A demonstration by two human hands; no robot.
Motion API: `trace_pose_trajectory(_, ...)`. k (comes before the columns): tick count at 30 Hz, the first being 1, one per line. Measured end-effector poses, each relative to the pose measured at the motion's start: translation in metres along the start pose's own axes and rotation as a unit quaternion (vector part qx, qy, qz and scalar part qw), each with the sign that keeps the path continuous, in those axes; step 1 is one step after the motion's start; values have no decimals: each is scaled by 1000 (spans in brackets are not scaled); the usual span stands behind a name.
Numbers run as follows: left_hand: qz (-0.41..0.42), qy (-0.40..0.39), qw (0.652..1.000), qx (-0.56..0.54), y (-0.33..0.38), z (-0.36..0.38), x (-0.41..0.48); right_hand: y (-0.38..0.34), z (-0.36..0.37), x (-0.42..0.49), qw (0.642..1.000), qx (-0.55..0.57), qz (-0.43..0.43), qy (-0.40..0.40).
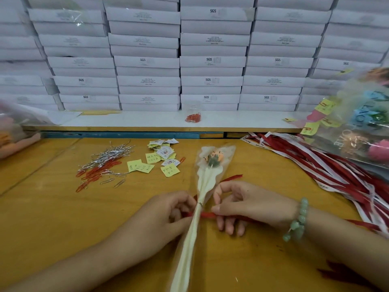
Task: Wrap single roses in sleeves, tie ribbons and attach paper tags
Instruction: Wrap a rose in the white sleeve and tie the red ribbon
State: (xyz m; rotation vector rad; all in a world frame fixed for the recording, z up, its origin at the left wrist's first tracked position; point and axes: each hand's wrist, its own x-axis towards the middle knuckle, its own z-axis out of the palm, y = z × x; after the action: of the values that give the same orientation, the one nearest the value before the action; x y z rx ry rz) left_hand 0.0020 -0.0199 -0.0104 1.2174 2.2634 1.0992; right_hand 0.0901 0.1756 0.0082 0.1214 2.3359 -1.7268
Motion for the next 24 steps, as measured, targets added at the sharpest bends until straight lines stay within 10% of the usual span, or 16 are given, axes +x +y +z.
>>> trace_pose_trajectory(4,25,40,952,303,15,-18,-4,-4,-13,-2,998,-31,60,-14)
trace_pose_trajectory(10,35,103,889,446,22,-42,-2,-3,-23,-1,996,-19,82,-34)
trace_pose_trajectory(15,-23,47,997,58,21,-64,3,-2,-25,0,996,-9,75,-49)
trace_pose_trajectory(24,62,-46,924,-375,22,-66,6,1,-28,2,996,1,62,-67)
